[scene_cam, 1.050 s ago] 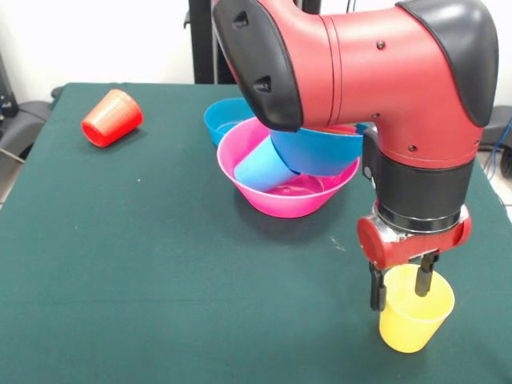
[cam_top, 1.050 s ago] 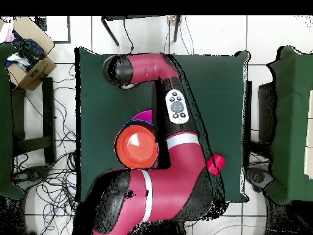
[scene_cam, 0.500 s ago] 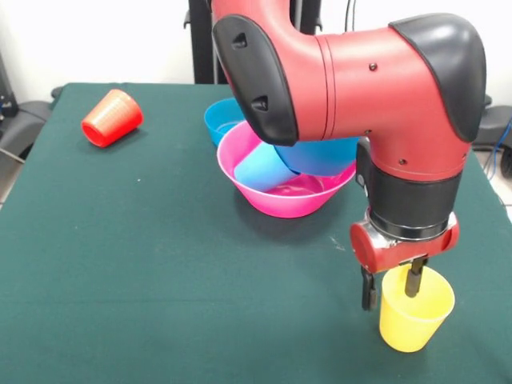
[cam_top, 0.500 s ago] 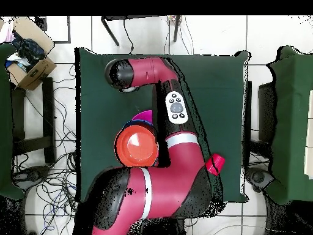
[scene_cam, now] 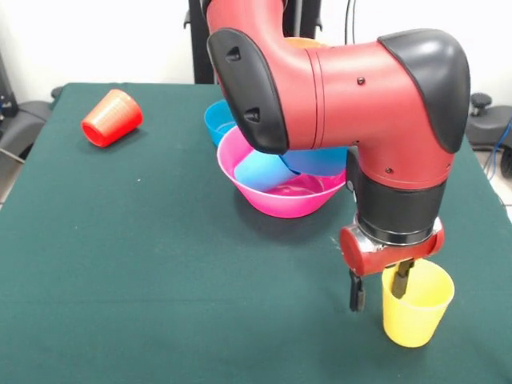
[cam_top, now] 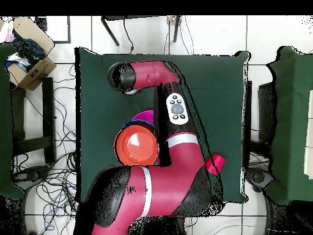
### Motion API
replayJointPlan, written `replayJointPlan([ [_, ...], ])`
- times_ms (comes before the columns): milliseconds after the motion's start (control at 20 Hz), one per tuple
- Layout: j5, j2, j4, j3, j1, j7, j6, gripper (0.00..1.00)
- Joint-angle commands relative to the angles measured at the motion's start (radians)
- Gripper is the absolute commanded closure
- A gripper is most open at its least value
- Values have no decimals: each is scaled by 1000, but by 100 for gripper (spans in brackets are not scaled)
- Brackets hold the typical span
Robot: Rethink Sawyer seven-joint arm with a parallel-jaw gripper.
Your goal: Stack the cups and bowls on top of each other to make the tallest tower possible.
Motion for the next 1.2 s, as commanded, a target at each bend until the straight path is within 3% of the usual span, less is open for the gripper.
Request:
replayJointPlan([
  [50, 3, 26, 45, -12, 16, 143, -87, 0],
  [350, 10, 51, 26, -4, 17, 129, -107, 0],
  [400, 7, 52, 22, -7, 21, 111, -103, 100],
  [550, -20, 42, -15, -30, 46, 72, -47, 100],
  [600, -41, 26, -30, -33, 58, 13, -15, 100],
  [750, 3, -50, 25, -37, 55, 46, 16, 100],
  [1000, 21, -93, 40, -55, 69, 51, 85, 100],
  [1200, 55, -180, 101, -37, 48, -1, 166, 100],
])
